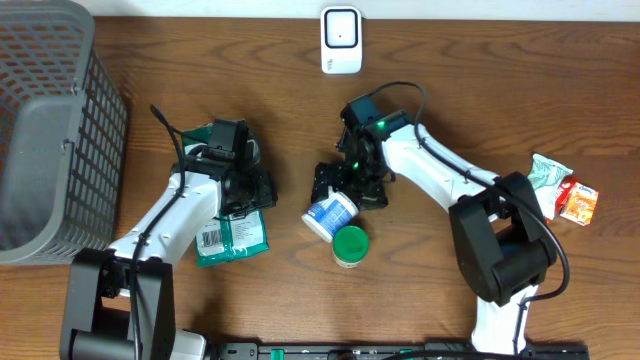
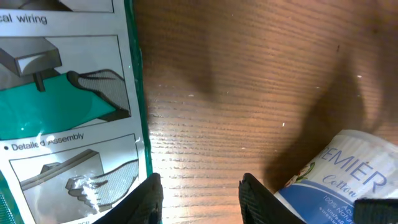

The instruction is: Scan the item barcode

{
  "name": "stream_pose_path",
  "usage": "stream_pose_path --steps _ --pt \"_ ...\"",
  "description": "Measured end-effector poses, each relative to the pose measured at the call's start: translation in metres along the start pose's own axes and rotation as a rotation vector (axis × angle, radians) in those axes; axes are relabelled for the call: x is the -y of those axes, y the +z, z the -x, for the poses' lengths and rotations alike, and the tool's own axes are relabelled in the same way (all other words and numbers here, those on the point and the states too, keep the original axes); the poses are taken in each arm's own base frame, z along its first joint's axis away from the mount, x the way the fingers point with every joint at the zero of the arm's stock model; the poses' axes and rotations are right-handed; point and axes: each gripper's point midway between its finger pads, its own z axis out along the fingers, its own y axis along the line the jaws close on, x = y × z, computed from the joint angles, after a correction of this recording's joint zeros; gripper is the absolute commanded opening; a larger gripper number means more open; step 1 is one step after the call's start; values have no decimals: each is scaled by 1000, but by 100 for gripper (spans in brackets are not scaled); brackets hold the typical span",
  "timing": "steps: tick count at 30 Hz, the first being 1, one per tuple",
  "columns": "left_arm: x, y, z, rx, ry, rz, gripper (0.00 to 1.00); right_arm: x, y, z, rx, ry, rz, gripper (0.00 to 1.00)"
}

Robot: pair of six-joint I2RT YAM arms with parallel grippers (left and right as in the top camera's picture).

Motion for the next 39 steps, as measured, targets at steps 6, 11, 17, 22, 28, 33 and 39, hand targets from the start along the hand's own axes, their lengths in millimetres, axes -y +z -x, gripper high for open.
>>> stream_pose_path --steps 6,11,17,22,28,33,39 --pt "0 0 1 3 2 -2 40 -6 2 4 23 -3 11 80" --pt "0 0 1 3 8 -1 40 -1 2 7 38 6 -18 76" --pt "1 0 2 7 17 -3 40 3 1 11 59 7 -41 73" --pt "2 0 4 15 20 -7 40 13 -7 21 79 29 -36 85" --pt "4 0 5 23 66 -11 37 22 -23 30 69 42 43 99" --pt "21 3 7 47 140 -40 22 19 -23 15 1 52 74 99" --pt "50 10 3 62 237 -90 20 5 -16 3 -36 43 85 99"
